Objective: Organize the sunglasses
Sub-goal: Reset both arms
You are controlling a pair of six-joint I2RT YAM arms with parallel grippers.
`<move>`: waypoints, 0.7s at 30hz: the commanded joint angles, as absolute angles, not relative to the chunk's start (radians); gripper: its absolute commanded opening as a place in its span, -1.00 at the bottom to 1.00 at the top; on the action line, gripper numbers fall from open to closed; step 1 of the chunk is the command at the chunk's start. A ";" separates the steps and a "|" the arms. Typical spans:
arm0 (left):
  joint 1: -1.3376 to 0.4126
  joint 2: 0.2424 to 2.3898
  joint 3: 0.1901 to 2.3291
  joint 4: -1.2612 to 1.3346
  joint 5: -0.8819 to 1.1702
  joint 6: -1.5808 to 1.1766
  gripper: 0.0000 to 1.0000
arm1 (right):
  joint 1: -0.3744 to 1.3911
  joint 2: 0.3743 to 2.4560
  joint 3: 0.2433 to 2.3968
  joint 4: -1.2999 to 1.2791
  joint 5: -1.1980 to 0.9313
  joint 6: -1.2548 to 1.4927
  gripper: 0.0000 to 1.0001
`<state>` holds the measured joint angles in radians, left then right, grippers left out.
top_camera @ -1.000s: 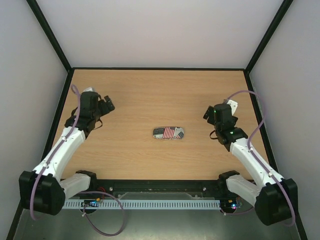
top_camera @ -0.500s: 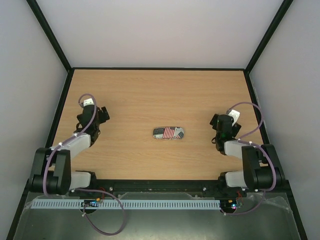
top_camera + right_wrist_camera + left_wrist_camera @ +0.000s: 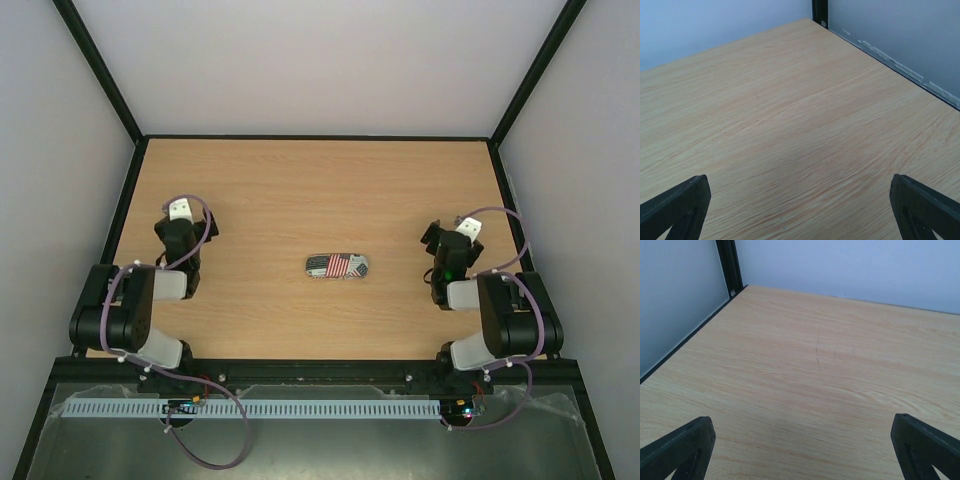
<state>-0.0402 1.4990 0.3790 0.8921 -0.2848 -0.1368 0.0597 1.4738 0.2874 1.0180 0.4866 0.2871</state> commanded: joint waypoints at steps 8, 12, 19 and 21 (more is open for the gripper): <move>-0.016 1.532 0.254 1.244 -0.154 -0.066 0.99 | 0.063 1.483 0.202 1.252 0.362 0.200 0.97; -0.015 1.537 0.256 1.255 -0.153 -0.067 0.99 | 0.088 1.507 0.166 1.358 0.379 0.180 0.97; -0.009 1.532 0.253 1.256 -0.143 -0.068 0.99 | 0.090 1.541 0.189 1.359 0.394 0.171 0.97; -0.009 1.533 0.249 1.263 -0.143 -0.066 0.99 | 0.090 1.525 0.201 1.317 0.392 0.181 0.97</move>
<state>-0.0162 1.5333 0.2562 1.1851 -0.1616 -0.0742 0.0860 1.5372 0.1833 1.2942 0.3737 0.1886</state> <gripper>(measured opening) 0.994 0.986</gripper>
